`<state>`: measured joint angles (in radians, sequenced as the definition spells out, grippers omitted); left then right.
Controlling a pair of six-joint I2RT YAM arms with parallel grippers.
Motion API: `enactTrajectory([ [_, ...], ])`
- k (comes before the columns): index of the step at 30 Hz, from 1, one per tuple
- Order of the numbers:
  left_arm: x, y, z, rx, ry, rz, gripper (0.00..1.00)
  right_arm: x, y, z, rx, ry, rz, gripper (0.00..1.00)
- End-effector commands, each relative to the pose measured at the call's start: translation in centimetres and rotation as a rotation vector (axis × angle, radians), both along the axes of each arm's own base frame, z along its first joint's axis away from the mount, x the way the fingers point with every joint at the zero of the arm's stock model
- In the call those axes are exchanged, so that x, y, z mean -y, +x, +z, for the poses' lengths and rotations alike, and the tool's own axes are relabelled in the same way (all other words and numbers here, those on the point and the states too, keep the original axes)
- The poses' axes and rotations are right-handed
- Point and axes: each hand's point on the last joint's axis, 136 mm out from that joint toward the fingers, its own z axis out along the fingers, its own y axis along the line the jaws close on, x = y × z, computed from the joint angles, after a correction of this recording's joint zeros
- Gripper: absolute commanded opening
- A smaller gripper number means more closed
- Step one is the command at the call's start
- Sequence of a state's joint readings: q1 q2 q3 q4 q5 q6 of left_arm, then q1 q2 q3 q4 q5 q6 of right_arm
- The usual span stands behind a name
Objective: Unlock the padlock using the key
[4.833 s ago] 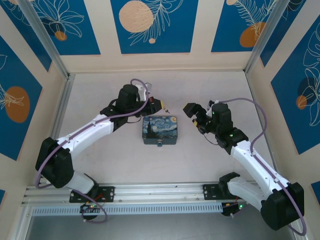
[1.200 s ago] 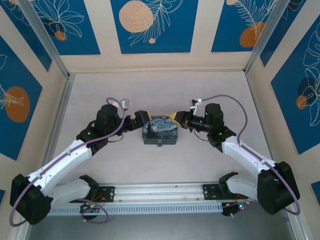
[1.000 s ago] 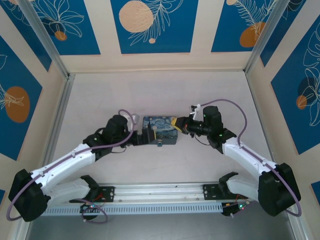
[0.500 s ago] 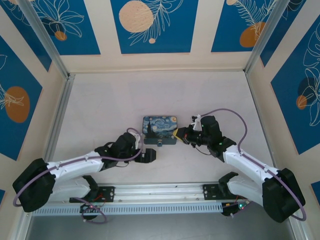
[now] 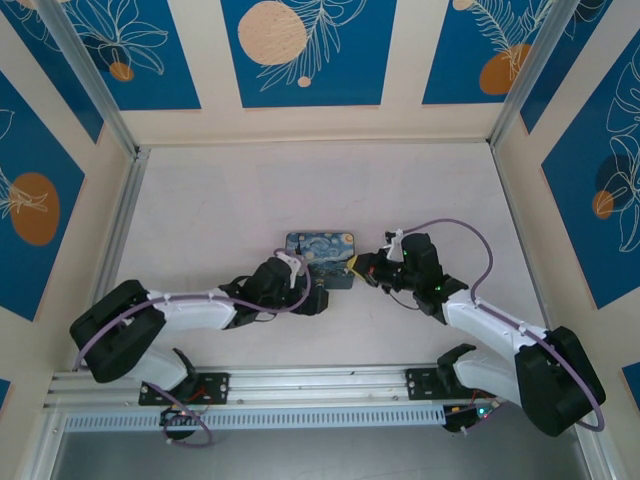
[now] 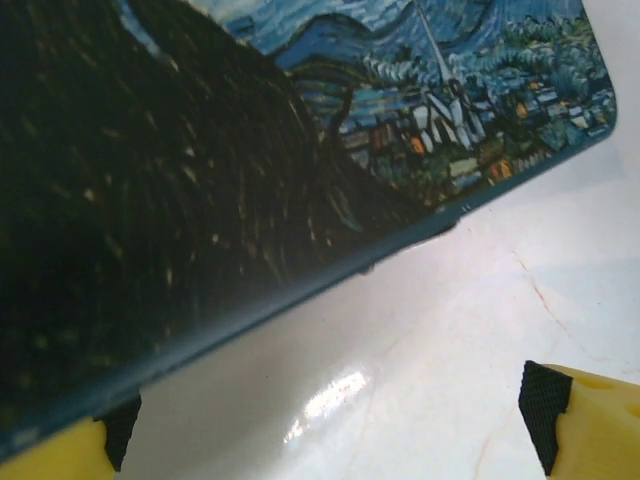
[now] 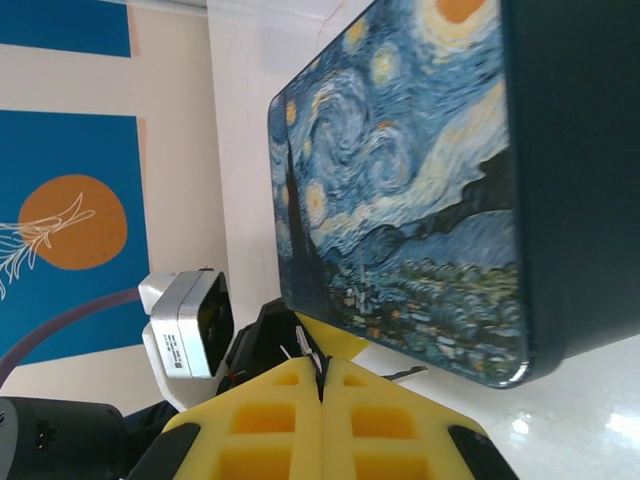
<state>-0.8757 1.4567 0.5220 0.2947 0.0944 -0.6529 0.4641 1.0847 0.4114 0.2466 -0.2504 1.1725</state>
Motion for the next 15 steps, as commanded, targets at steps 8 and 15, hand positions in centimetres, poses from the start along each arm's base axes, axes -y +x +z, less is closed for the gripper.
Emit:
enactTrajectory([
  [8,2.7,2.9,-0.7,0.094,-0.031,0.027,0.97,1.3,1.9,0.4,0.004,0.033,-0.044,0.00],
  [15,5.1,3.0,-0.8,0.072,-0.068,-0.027,0.96,1.5,3.2,0.2,-0.007,0.038,-0.043,0.00],
])
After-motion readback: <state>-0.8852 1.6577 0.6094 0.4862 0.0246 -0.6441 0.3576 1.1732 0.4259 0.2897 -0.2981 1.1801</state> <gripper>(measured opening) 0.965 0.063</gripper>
